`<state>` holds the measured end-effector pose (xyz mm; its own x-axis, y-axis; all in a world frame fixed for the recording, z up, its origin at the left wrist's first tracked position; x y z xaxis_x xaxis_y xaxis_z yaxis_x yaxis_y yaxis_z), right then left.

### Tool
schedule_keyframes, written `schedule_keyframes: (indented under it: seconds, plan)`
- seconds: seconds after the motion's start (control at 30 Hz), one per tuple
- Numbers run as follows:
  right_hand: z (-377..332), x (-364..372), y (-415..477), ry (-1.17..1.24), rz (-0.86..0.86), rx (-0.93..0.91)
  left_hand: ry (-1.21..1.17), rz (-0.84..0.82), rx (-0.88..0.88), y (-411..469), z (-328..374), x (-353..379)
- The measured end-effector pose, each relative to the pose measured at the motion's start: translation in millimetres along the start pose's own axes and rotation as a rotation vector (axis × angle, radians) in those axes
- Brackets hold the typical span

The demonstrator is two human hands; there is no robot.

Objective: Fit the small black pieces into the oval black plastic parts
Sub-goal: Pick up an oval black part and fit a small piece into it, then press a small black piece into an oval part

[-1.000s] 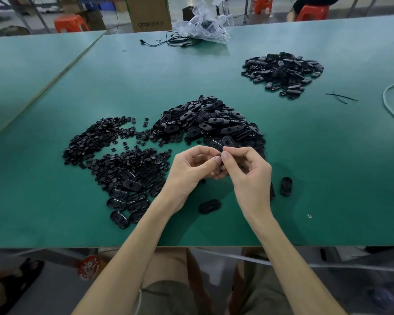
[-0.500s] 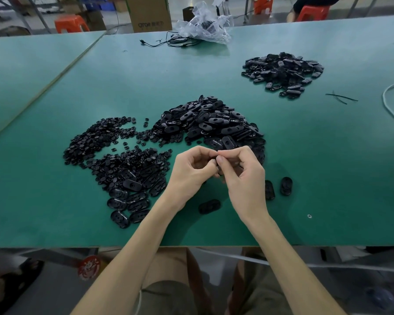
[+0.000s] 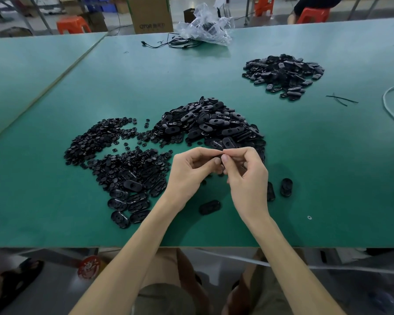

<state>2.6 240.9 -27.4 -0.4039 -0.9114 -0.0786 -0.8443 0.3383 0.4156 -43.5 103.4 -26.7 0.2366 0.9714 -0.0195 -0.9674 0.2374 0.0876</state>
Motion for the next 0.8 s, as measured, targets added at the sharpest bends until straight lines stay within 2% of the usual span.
schedule_keyframes:
  seconds: [0.27,0.4,0.5,0.6,0.7,0.8]
  plan:
    - [-1,2,3,-0.042,-0.032,-0.002,0.034,0.053,0.039,0,0,1]
    - [-2,-22,23,-0.11,0.089,-0.032,0.137,0.168,0.111,2,4,-1]
    - [9,-56,50,-0.249,0.169,0.027,0.451,0.345,0.145,8,14,-17]
    - [21,-85,64,-0.399,0.218,0.092,0.856,0.425,0.065,18,16,-39]
    - [33,-96,65,-0.476,0.218,0.144,1.179,0.365,-0.097,24,13,-57]
    - [40,-94,64,-0.558,0.182,0.126,1.214,0.293,-0.165,26,10,-63]
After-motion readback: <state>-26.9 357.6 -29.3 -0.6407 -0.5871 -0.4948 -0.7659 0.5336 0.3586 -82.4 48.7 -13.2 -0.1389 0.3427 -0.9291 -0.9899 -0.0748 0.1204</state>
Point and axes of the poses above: each hand's wrist, its own y-axis towards the middle knuckle, its own x-axis out of the palm, z = x × y, the point moved 2 cm from there along y, towards the middle knuckle, and after that the axes turned 7 degrees about -x, right-handed, at the moved point
